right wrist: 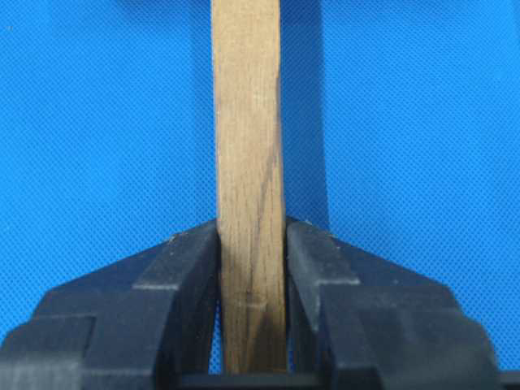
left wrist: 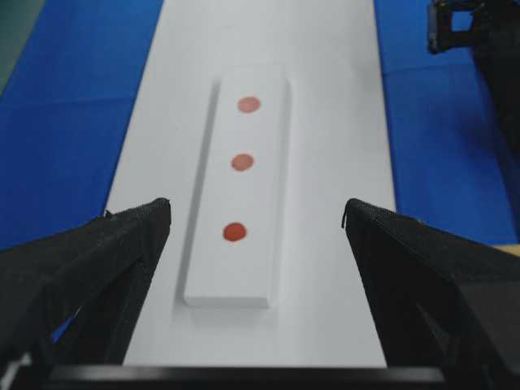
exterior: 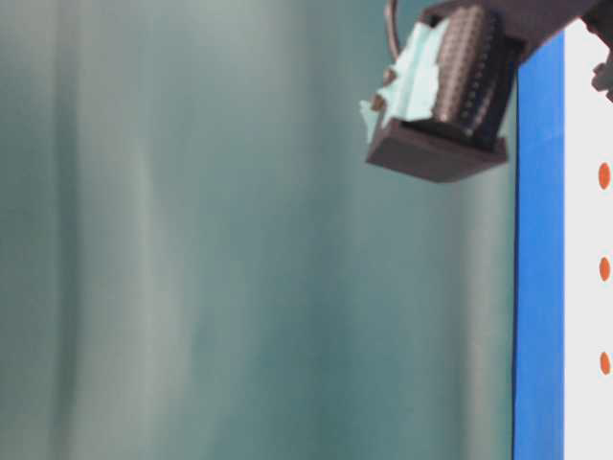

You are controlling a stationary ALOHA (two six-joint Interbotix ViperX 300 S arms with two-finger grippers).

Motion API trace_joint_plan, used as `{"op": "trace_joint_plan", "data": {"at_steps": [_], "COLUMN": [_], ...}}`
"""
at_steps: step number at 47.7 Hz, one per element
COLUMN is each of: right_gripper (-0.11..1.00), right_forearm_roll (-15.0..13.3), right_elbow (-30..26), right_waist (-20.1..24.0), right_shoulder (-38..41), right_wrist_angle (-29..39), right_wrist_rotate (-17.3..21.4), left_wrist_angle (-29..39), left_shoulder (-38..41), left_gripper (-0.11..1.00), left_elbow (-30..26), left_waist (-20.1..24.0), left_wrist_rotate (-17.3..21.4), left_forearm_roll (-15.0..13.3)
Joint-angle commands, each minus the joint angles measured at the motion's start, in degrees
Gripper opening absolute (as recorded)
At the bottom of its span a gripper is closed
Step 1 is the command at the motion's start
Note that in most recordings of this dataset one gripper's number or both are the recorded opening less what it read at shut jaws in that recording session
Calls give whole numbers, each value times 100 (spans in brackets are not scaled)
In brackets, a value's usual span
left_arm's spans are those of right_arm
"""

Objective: Hit the mark with a hammer.

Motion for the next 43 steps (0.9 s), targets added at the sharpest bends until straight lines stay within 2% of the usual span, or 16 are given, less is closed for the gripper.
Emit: {"op": "trace_joint_plan", "data": {"at_steps": [1,12,14,18,22,28,30,35,43], "right_gripper": [9,9,12,31,58,89,90,84,84], "right_forearm_roll": [-9,0,0,9,9,0,-9,-9,-9], "right_elbow": [-53,-88,-88,-79,-35,70,123,299,562], "right_waist": [-26,-62,-62,-62,-62,-62,-70,-97,-193], "right_shoulder": [-62,-62,-70,-97,-193,-536,-686,-1143,-1925], "right_wrist_angle": [9,158,158,158,132,132,132,123,123], "right_wrist_rotate": [9,9,9,9,9,-79,-105,-193,-510], "left_wrist_angle": [-53,-53,-53,-53,-35,-26,-18,-9,-9], "left_shoulder": [18,18,18,18,18,9,9,0,-9], "left_gripper": [86,86,86,86,86,86,86,86,86], "left_elbow": [-53,-53,-53,-53,-53,-44,-53,-44,-44], "left_waist": [18,18,18,9,18,18,9,18,9], "left_wrist_rotate": [-9,-9,-18,-18,-18,-18,-18,-18,-18], "left_forearm_roll": [-18,-18,-9,-18,-18,-18,-18,-18,-18]}}
